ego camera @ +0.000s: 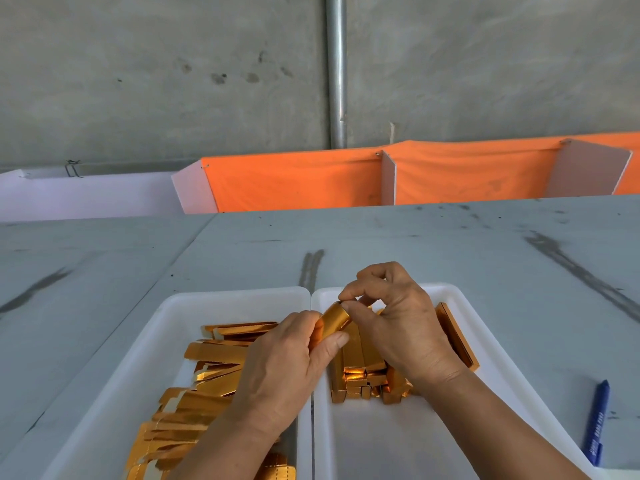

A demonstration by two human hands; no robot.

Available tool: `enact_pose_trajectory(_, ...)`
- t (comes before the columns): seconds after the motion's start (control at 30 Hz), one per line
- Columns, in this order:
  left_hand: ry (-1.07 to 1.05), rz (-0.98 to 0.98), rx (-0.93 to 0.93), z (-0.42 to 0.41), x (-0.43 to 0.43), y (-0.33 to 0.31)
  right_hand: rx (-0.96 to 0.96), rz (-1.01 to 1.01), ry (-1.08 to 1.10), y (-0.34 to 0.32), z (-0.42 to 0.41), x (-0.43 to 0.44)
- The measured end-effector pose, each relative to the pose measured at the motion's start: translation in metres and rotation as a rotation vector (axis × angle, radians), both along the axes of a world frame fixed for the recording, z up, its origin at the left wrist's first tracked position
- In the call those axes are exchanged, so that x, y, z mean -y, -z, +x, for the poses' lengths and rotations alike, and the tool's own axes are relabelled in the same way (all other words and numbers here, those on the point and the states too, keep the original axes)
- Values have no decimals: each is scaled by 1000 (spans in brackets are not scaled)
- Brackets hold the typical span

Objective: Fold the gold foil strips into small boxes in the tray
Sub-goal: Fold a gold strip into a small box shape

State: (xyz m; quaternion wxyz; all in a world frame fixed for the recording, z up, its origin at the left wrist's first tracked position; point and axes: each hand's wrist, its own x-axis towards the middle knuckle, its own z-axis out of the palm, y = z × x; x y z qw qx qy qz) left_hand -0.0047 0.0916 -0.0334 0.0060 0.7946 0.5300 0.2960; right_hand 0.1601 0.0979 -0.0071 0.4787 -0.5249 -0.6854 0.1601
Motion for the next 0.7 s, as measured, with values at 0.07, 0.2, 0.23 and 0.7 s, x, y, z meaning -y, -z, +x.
enact_pose_trajectory(0.07,6,1,2,0,1,0,3,-15,-14,-1,1,0)
enact_pose_trajectory(0.2,9,10,28,0,2,0,7,-77,-19,-3,3,1)
enact_pose_trajectory(0.23,8,13,30,0,2,0,1,-96,-18,-3,3,1)
enact_pose_trajectory(0.7,6,55,128,0,3,-5,-242,-263,-135,-3,-3,8)
